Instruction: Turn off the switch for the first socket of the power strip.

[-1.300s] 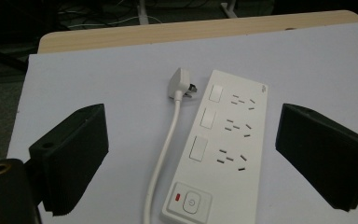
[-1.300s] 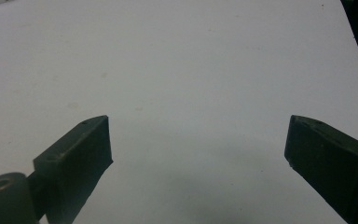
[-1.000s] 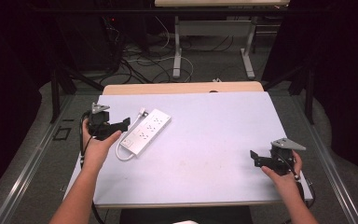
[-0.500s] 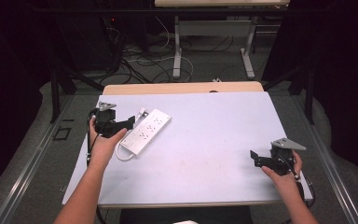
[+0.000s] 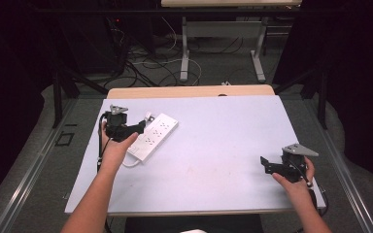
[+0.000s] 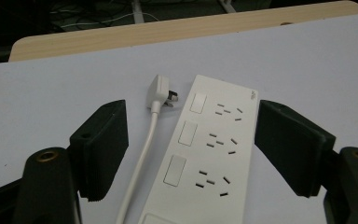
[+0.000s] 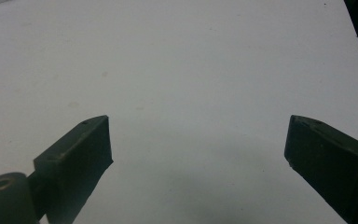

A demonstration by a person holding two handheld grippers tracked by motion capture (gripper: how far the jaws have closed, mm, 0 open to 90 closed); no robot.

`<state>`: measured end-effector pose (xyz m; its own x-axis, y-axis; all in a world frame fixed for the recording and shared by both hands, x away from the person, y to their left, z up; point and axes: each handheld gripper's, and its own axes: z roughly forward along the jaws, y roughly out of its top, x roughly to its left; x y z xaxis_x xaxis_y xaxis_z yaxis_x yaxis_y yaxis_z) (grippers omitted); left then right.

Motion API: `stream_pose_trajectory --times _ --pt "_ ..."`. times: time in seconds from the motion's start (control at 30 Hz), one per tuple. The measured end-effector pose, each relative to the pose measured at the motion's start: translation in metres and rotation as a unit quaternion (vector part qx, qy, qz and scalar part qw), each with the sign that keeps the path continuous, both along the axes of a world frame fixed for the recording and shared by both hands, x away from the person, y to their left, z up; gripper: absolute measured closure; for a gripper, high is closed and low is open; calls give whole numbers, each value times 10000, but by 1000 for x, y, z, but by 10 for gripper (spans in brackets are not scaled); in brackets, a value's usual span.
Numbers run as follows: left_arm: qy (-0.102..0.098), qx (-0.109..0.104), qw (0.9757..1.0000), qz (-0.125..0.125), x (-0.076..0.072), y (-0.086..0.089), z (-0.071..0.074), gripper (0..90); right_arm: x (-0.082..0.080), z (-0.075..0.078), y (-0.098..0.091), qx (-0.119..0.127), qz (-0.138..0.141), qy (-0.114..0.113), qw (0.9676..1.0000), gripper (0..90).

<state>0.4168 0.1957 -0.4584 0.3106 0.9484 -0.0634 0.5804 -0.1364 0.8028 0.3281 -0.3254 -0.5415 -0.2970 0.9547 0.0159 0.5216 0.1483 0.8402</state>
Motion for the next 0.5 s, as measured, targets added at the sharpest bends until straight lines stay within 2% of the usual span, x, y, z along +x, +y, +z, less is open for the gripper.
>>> stream_pose_trajectory --times 0.1,0.2,0.33,0.43,0.5 --pt "6 -66 10000 41 2 -2 -2 281 0 0 0 -10 -4 17 10000 66" --pt "86 4 9999 53 5 -4 -5 298 0 0 0 -49 25 -18 10000 66" --pt "86 53 9999 66 8 -6 -7 316 1 0 0 -35 34 -24 10000 66" --pt "97 -2 9999 110 11 -7 -10 339 0 0 0 -55 25 -13 10000 67" --pt "195 44 9998 81 13 -7 -11 351 0 0 0 -67 24 -19 10000 67"
